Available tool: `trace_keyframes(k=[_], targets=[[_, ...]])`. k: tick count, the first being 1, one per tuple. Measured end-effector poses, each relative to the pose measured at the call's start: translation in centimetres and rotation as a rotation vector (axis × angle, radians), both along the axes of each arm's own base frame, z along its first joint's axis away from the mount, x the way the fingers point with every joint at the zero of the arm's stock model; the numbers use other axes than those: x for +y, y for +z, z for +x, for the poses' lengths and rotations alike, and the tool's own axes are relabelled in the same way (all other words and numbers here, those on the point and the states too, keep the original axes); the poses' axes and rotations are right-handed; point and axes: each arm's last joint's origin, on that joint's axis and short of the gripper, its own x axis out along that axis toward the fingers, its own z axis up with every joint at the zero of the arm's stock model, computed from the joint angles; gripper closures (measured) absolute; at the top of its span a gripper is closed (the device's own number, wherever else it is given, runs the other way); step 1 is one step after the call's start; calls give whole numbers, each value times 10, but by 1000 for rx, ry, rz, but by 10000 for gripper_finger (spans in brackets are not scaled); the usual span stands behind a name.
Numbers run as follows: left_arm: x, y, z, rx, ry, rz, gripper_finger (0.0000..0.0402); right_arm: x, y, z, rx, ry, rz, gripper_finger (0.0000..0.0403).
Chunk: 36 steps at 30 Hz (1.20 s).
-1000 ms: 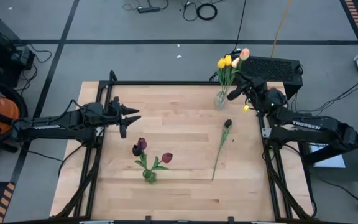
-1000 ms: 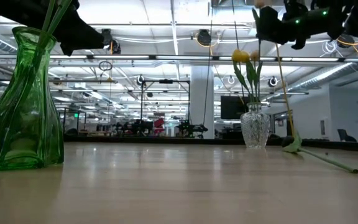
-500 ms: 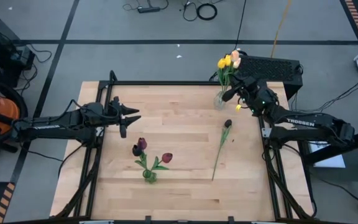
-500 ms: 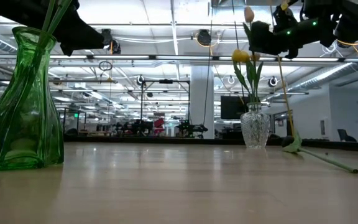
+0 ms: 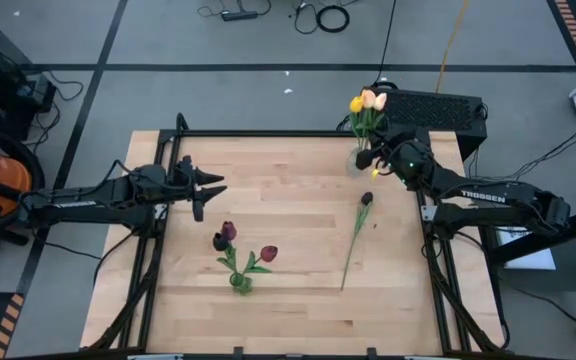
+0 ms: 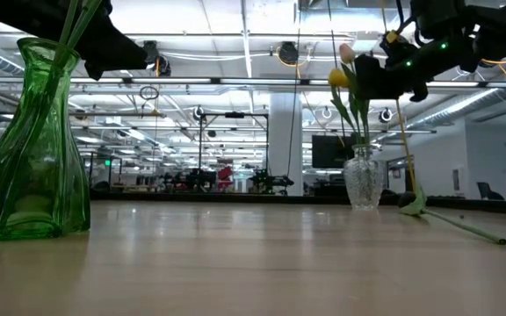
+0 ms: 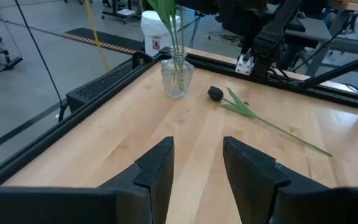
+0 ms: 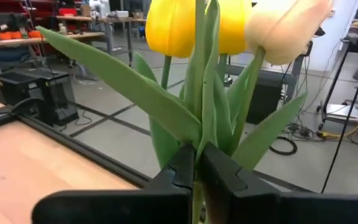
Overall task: Sort flowers into vase by color
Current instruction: Put the light orange flower into the vase
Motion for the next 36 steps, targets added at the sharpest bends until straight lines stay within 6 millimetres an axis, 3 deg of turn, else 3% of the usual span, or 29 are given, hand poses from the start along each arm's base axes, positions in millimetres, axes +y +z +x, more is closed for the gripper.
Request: trace_keyframes(k=[17, 25, 36], targets=[[0, 0, 0, -1, 0, -2, 256, 0, -3, 0, 32, 6, 16, 363], [0, 0, 0, -1, 0, -1, 256, 4, 5, -6, 2, 7, -14, 358], [0, 0, 0, -1, 1, 0, 256, 8, 1, -12, 36, 57, 52, 312]])
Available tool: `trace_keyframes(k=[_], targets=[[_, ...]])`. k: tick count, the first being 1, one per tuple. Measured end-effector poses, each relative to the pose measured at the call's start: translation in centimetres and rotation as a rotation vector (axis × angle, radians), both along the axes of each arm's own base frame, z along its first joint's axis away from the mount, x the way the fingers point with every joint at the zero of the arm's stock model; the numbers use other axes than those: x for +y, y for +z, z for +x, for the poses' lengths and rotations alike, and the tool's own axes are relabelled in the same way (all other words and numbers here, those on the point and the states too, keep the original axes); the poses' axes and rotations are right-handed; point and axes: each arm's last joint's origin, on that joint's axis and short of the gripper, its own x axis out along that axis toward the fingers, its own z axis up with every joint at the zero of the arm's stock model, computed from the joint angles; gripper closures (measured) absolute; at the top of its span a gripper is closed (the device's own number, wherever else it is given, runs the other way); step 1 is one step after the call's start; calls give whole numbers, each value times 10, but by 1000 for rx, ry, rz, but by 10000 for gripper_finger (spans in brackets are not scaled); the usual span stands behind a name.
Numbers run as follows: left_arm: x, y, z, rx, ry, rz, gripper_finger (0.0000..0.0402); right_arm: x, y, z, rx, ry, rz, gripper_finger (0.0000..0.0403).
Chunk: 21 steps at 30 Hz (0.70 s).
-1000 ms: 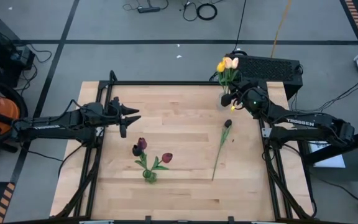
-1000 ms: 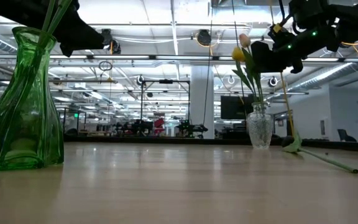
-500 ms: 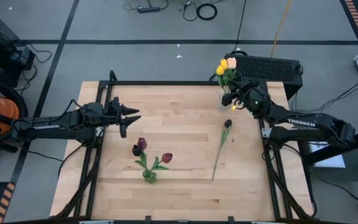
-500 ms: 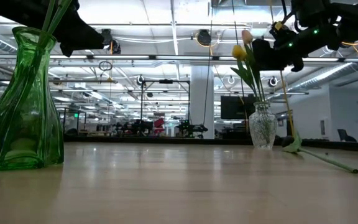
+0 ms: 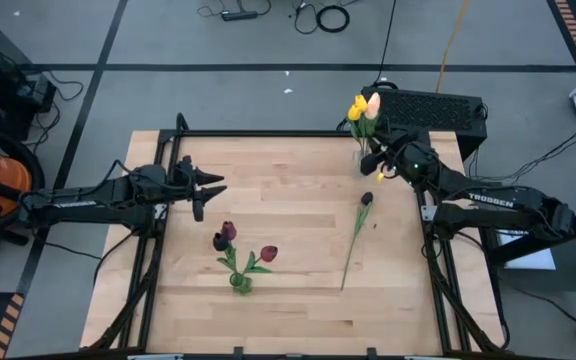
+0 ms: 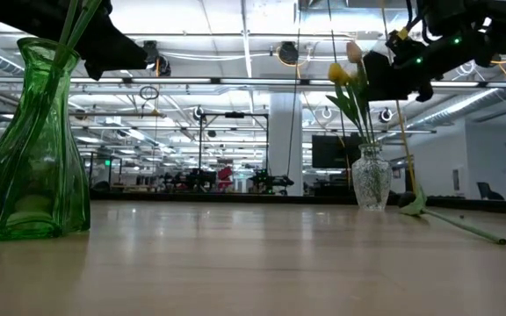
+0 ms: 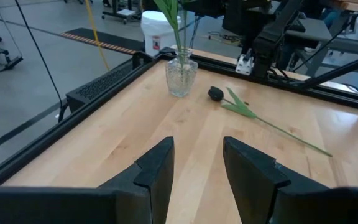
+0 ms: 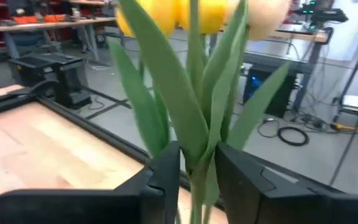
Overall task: Sort flowers into vase by color
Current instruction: Put the light orange flower into the vase, then put the black flower into the green vase
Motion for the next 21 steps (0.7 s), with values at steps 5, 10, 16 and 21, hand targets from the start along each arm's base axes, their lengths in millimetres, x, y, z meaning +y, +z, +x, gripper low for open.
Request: trace_keyframes(k=[5, 10, 16, 21], targets=[[0, 0, 0, 0, 4, 1, 256, 1, 2, -1, -13, 21, -1, 288], [0, 0, 0, 0, 6, 2, 256, 4, 6, -6, -22, 21, -13, 266], [0, 0, 0, 0, 6, 2, 256, 8, 4, -14, 23, 21, 10, 247], [0, 0, 0, 0, 6, 2, 256, 12, 11, -22, -11, 21, -8, 239]])
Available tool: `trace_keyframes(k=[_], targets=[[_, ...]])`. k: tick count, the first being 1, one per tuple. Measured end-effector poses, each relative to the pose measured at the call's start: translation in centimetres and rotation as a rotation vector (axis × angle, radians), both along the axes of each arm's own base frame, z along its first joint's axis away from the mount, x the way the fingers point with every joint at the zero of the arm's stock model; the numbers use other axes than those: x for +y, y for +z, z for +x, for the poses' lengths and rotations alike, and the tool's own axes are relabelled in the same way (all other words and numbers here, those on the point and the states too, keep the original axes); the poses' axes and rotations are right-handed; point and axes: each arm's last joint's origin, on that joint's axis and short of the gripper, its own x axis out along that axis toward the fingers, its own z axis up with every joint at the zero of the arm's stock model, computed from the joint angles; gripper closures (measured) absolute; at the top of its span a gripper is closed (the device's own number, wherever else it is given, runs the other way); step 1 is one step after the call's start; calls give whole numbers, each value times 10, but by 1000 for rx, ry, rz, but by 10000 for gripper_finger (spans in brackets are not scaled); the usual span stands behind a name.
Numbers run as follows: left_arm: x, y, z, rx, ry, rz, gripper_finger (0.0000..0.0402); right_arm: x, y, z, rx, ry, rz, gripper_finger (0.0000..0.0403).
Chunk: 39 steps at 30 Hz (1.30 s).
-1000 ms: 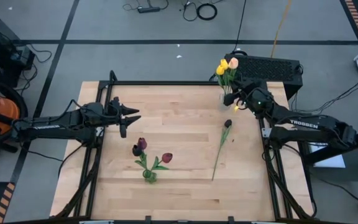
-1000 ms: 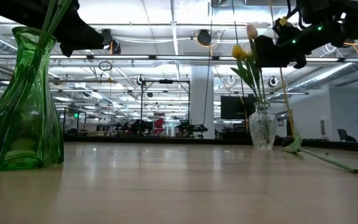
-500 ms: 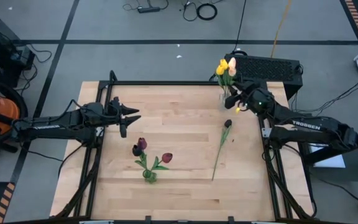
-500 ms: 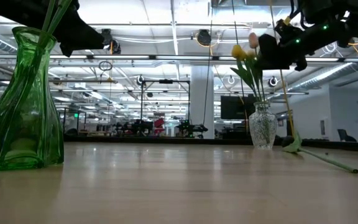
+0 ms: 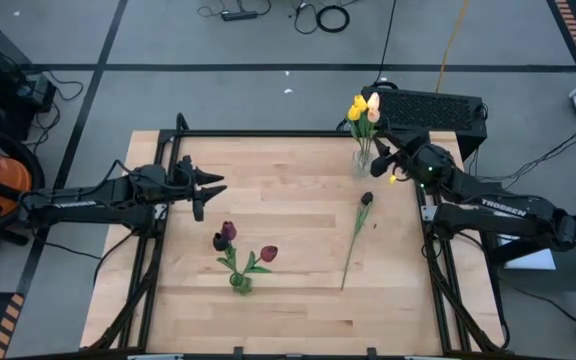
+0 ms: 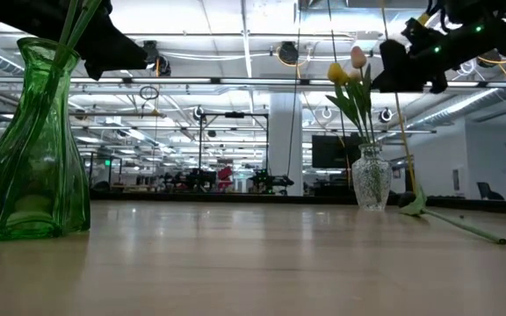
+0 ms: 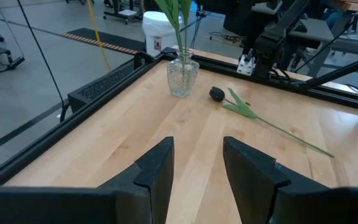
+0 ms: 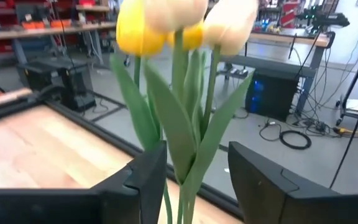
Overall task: Sort flowers into vase by color
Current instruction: Put the black flower into the green vase
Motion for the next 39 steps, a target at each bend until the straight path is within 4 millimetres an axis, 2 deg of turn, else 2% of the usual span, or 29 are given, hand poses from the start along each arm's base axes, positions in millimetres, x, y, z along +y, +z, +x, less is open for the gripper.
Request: trace_keyframes(k=[9, 12, 17, 24, 27, 31, 35, 39], targets=[[0, 0, 0, 1, 1, 0, 256, 14, 15, -18, -64, 30, -23, 250], [0, 0, 0, 0, 1, 0, 256, 21, 26, -22, -82, 59, 18, 262], [0, 0, 0, 0, 1, 0, 256, 32, 50, -26, -75, 155, 171, 297], [0, 0, 0, -1, 1, 0, 256, 44, 67, -16, -131, 243, 543, 362], [0, 0, 0, -1, 1, 0, 256, 48, 63, -3, -98, 257, 718, 392], [0, 0, 0, 0, 10, 3, 256, 57, 41, 15, -13, 171, 1004, 399], [0, 0, 0, 1, 11, 4, 256, 67, 14, 24, 143, -67, 1222, 402], [0, 0, 0, 3, 11, 3, 256, 71, -4, 32, 183, -325, 1328, 400]])
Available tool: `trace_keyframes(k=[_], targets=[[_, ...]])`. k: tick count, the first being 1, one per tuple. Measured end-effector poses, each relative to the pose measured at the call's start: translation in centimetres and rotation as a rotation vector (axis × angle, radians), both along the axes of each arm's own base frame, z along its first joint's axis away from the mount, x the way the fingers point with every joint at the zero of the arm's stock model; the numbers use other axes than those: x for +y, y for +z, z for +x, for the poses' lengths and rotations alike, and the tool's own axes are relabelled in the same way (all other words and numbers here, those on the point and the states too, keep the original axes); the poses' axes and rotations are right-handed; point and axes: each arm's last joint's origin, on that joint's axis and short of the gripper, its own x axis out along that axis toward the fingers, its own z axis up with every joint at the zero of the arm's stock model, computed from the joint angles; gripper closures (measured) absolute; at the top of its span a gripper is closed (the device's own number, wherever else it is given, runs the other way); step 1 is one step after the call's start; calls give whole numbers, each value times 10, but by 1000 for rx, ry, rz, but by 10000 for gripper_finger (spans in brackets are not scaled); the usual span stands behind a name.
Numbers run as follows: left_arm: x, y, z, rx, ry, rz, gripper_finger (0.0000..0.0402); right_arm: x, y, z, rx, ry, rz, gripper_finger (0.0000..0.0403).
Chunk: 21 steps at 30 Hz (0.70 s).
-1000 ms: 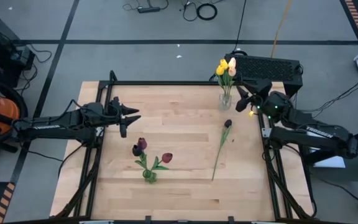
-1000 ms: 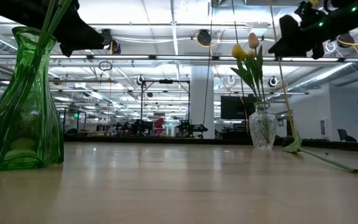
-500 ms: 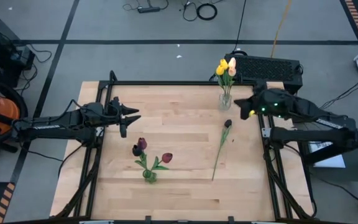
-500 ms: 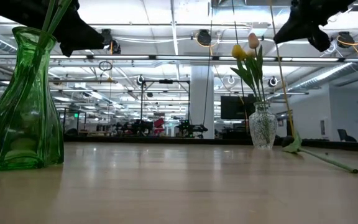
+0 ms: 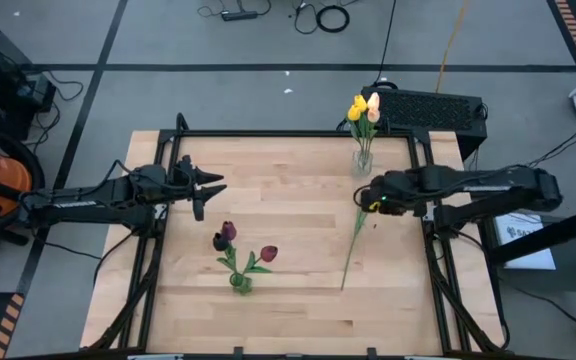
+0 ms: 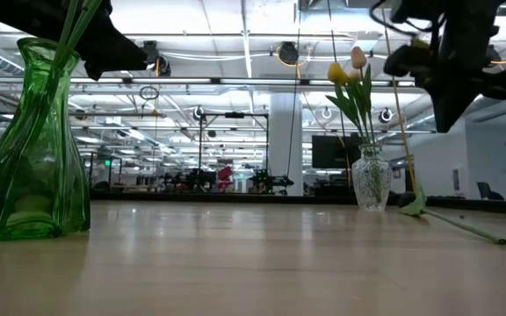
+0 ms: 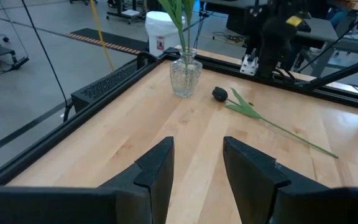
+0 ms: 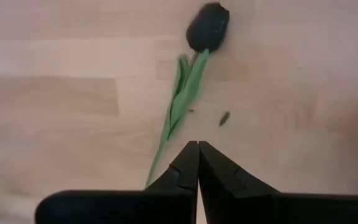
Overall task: Sort flowers into vase by color
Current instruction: Put the black flower into the green vase
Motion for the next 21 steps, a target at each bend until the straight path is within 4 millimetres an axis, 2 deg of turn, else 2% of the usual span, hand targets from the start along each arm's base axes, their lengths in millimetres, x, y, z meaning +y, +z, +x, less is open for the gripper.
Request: trace_keyframes(k=[5, 12, 16, 21], targets=[[0, 0, 0, 1, 1, 0, 256, -1, -15, 16, 76, -64, 5, 399], [0, 0, 0, 2, 14, 4, 256, -3, -40, 43, 133, -60, -6, 390], [1, 0, 0, 6, 45, 11, 256, -4, -53, 55, 146, -48, -1, 353], [1, -3, -1, 32, 53, 11, 256, -4, -67, 62, 213, -66, 27, 285]])
